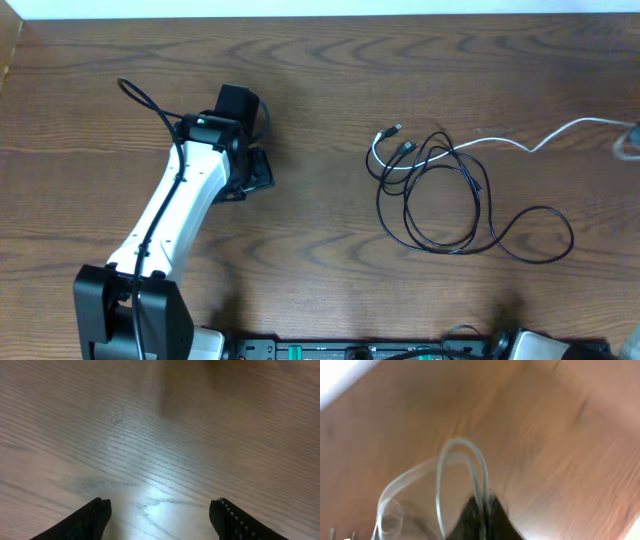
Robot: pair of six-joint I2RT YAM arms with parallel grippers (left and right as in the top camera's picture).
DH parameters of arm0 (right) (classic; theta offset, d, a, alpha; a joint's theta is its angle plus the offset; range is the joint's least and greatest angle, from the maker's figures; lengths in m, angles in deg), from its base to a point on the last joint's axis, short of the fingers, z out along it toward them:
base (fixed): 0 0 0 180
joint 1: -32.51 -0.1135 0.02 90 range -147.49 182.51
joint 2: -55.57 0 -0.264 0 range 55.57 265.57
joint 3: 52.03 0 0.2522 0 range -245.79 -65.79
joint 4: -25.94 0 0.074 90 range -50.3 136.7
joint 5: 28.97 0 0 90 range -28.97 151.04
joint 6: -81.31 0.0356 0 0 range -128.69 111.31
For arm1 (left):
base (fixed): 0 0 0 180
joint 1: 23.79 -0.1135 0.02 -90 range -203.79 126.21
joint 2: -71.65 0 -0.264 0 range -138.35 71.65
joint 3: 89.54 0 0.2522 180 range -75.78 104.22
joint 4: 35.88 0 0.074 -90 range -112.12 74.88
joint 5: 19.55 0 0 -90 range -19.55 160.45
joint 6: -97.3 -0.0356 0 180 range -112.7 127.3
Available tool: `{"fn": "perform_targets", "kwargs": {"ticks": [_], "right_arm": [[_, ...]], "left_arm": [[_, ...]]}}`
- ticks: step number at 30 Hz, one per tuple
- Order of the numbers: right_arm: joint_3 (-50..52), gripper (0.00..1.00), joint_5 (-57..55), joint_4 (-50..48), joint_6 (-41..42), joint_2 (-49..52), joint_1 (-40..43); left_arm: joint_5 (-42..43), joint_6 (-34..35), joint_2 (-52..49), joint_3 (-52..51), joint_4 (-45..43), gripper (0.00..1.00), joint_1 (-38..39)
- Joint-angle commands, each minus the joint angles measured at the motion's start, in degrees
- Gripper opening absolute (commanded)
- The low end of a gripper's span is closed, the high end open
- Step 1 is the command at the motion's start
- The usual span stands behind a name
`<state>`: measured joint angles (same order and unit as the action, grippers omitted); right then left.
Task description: Untangle cables
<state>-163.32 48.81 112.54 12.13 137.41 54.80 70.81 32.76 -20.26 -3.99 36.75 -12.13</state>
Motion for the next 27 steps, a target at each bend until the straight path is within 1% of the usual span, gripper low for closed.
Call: {"fn": "perform_targets", "kwargs": {"ticks": [1,2,3,4,6,7,8,10,12,13,15,17,18,21,27], "right_arm": [[0.2,0.01,11.5,2.9,-3.4,4.8,-1.0],[0.2,0.01,12.8,3.3,-5.0,7.0,-1.5],[0.2,0.01,13.7,3.5,-6.3,8.5,-1.6],[0.2,0.01,14.1,3.7,-6.4,9.2,-1.6],[0.2,0.01,14.4,3.8,-6.3,9.3,-1.6],[0.2,0.01,14.5,3.8,-6.3,9.3,-1.6],[0.2,0.01,15.0,3.9,-6.9,9.3,-1.6],[0.2,0.01,16.9,4.0,-9.5,9.3,-1.6],[0.2,0.01,17.0,4.0,-9.8,9.3,-1.6],[0.2,0.01,17.0,4.0,-9.8,9.3,-1.6],[0.2,0.01,17.4,4.1,-9.7,9.3,-1.6],[0.2,0.01,17.8,4.3,-9.8,9.3,-1.6],[0.2,0.01,17.8,4.4,-9.9,9.3,-1.6],[0.2,0.01,17.8,4.5,-10.2,9.3,-1.6],[0.2,0.01,17.8,5.0,-10.3,9.3,-1.6]], "left_arm": [[17.9,-4.8,0.9,-0.3,-3.3,0.68,0.2],[25.6,-5.8,0.9,-0.3,-5.9,0.79,1.1],[30.4,-6.3,0.9,-0.3,-8.3,0.86,2.5],[32.6,-8.2,0.9,-0.3,-10.6,0.9,4.8],[32.6,-12.2,0.9,-0.3,-13.7,0.95,8.8],[32.5,-14.2,0.9,-0.3,-15.0,0.95,10.4],[29.5,-17.5,0.9,-0.3,-18.4,0.96,14.7],[20.4,-18.2,0.9,-0.3,-23.2,0.96,20.3],[12.4,-18.4,0.7,-0.3,-28.2,0.96,25.5],[11.3,-19.5,0.4,-0.3,-30.3,0.96,27.4],[10.5,-23.2,-1.4,-0.3,-35.1,0.96,31.3],[10.5,-23.7,-4.4,-0.3,-38.5,0.96,32.9],[10.6,-23.7,-7.3,-0.3,-40.4,0.96,33.2],[11.0,-23.8,-11.8,-0.3,-43.4,0.96,33.3],[11.0,-23.7,-17.2,-0.3,-50.1,0.96,33.4]]}}
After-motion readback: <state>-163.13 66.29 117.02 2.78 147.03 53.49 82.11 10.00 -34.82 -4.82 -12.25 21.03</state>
